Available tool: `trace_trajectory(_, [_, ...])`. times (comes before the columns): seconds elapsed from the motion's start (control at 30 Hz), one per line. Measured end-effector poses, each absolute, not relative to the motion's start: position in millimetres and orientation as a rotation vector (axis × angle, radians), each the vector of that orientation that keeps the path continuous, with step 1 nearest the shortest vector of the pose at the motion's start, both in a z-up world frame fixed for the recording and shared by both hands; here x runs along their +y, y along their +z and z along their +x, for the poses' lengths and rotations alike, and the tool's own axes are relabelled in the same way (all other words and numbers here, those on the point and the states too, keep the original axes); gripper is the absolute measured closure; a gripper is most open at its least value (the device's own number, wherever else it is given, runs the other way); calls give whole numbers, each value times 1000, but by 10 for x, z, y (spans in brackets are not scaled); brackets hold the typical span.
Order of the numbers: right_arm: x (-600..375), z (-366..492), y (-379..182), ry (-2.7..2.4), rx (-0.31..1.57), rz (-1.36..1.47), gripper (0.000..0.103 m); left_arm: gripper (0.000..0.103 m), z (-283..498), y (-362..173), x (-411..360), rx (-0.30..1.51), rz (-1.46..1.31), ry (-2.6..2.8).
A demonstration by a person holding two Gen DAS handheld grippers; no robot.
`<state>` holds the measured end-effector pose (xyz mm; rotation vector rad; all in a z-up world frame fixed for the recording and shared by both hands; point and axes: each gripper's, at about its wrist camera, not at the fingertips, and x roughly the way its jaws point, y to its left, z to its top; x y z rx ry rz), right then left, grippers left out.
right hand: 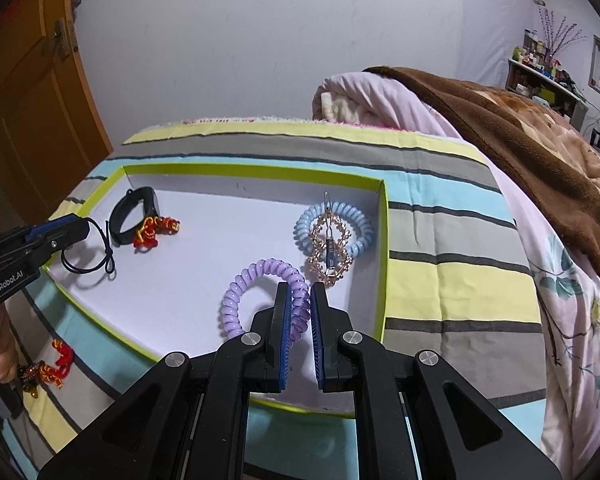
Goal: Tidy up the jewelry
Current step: 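Carry both items into the green box and open both tools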
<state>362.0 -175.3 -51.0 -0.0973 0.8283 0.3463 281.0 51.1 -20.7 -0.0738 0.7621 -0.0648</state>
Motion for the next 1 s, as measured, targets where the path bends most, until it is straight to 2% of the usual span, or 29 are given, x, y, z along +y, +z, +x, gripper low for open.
trace_trajectory(0.4, [-1713, 3662, -562, 350, 863, -111, 93, 81, 2919, -291, 508, 828, -69, -72])
trace_trajectory(0.6, [-1707, 3630, -539, 361, 849, -108, 82, 81, 2921, -306, 535, 837, -78, -73])
trace_trajectory(0.83, [-1732, 3543, -467, 367, 825, -101, 81, 81, 2864, -250, 529, 816, -72, -80])
trace_trajectory(1.0, [-1746, 3448, -382, 377, 804, -94, 81, 73, 2832, -223, 521, 812, -67, -87])
